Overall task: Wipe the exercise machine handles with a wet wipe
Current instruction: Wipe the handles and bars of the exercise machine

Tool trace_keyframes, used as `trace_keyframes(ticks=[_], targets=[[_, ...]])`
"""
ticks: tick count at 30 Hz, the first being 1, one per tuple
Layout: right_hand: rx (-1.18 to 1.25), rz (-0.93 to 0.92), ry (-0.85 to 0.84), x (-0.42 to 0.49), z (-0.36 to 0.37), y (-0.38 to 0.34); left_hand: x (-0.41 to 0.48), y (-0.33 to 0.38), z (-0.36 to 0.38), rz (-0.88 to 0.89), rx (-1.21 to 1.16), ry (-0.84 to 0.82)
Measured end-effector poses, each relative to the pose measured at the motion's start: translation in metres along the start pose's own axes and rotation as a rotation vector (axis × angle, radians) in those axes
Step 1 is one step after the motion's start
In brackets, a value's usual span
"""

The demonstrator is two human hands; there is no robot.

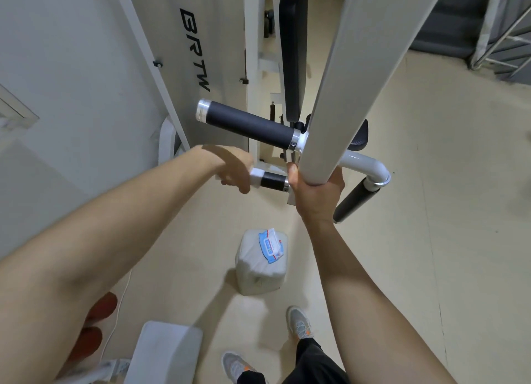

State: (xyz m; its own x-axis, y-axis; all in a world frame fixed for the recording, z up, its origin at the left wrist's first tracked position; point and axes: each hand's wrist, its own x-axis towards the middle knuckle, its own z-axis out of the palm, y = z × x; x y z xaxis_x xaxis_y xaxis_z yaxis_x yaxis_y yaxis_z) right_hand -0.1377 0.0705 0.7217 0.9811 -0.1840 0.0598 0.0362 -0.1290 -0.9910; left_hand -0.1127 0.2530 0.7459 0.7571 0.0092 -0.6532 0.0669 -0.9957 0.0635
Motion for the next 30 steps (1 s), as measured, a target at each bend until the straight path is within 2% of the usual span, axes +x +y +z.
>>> trace_keyframes(ticks=[4,7,9,13,15,17,19,22,25,27,30], targets=[[0.033,0.003,0.015,0.001,0.002,-0.003,-0.003,0.011,0.043,-0.041,0.275,0.596],[0.049,-0.006,0.018,-0.001,0.003,-0.001,0.006,0.034,0.063,-0.006,0.314,0.772],[0.05,0.0,0.016,-0.001,0.003,0.001,0.008,0.054,0.055,0.043,0.286,0.728],[0.017,0.001,-0.018,0.0,-0.001,0.002,0.0,0.055,0.015,0.134,0.179,0.302],[0.017,-0.013,-0.023,0.0,-0.002,0.001,-0.002,0.03,0.001,0.075,0.056,0.059],[0.006,-0.013,-0.017,-0.002,-0.002,0.0,-0.006,0.006,-0.003,0.011,-0.036,-0.053],[0.007,0.005,-0.021,-0.003,-0.001,-0.001,-0.01,-0.004,0.004,-0.006,0.01,0.038],[0.024,0.037,-0.018,-0.004,0.001,-0.001,-0.005,0.0,0.03,0.002,0.286,0.443],[0.057,0.042,-0.018,-0.004,0.002,-0.001,0.007,0.024,0.059,-0.019,0.318,0.725],[0.055,0.043,-0.02,-0.004,0.001,-0.001,0.009,0.046,0.057,0.036,0.307,0.741],[0.024,0.05,-0.041,-0.003,-0.002,-0.001,0.004,0.063,0.033,0.101,0.257,0.493]])
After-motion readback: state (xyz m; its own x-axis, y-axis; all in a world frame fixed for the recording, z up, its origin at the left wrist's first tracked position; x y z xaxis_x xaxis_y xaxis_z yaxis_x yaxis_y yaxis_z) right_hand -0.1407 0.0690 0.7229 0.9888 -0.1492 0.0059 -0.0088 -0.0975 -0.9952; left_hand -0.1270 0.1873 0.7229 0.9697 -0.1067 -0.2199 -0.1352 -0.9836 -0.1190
